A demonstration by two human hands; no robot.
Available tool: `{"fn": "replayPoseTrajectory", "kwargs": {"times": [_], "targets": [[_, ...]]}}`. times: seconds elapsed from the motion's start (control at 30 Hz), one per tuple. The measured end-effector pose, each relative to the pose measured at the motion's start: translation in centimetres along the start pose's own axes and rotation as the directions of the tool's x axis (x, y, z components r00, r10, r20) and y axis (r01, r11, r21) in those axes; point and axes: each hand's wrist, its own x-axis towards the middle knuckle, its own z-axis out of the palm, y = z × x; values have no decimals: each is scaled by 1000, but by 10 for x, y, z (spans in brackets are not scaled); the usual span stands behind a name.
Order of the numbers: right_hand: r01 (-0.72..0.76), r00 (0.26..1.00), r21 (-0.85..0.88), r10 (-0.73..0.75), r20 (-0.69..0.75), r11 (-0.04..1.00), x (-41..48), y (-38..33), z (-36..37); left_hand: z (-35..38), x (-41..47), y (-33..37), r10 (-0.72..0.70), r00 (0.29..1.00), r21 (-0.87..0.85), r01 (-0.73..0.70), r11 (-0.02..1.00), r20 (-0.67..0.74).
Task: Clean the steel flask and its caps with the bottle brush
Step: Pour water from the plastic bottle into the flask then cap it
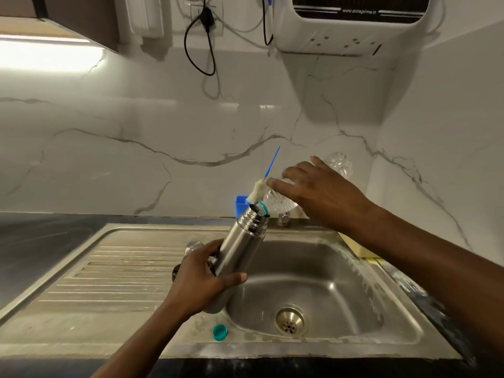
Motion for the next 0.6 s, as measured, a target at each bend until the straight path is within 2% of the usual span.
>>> {"fn": "replayPoseTrajectory", "kwargs": {"times": [0.6], "targets": [[78, 995, -28, -79, -62, 997, 1, 7, -5, 8, -3, 8, -3, 1000, -29, 3, 1000, 28]]}}
